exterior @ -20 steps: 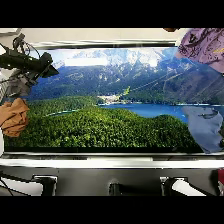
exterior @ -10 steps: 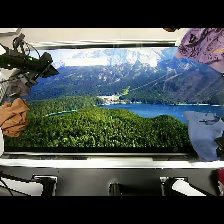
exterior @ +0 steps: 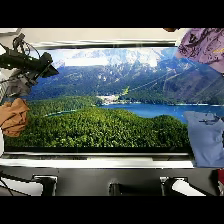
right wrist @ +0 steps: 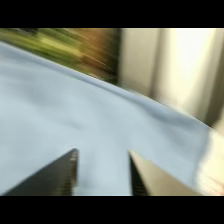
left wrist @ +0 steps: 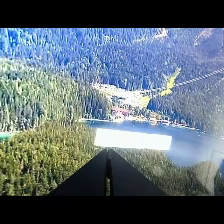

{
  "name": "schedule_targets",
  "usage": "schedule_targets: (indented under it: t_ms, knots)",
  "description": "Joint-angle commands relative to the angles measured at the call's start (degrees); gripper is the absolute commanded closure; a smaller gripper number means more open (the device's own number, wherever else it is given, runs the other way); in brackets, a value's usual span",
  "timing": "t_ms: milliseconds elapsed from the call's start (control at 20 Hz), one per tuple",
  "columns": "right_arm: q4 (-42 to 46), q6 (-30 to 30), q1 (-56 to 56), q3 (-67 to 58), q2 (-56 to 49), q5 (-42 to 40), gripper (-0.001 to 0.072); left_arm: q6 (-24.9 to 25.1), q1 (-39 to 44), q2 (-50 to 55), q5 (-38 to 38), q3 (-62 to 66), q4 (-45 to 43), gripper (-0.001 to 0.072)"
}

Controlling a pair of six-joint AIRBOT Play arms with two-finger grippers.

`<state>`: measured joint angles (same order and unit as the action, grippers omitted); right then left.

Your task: Fold the clothes and pants, and hang the long-sleeved shirts on hangers.

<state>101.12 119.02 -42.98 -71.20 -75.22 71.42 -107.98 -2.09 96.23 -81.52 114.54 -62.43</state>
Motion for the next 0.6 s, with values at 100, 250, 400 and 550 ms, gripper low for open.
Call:
schedule_targets:
  t_ms: [100,250,400,550]
  knots:
    - [-25.55,-22.14,14.82,-13.46,0.04,-14.03,0.0589,6.73,-0.09,-1.75,0.02,0.07,-0.28,0.0692]
    - [-24.83,-26.95,32.15,-13.88,0.04,-12.41,0.0686,7.67,1.05,-6.36,-1.42,-0.28,-8.24,0.0693]
    - [-20.81,-26.71,47.76,-13.88,0.04,-11.21,0.0686,10.99,3.52,-13.14,-3.02,-4.15,-17.81,0.0692]
    - [-20.28,-26.73,58.51,-13.88,0.04,-11.39,0.0686,12.66,4.48,-16.72,-3.10,-5.95,-18.01,0.0692]
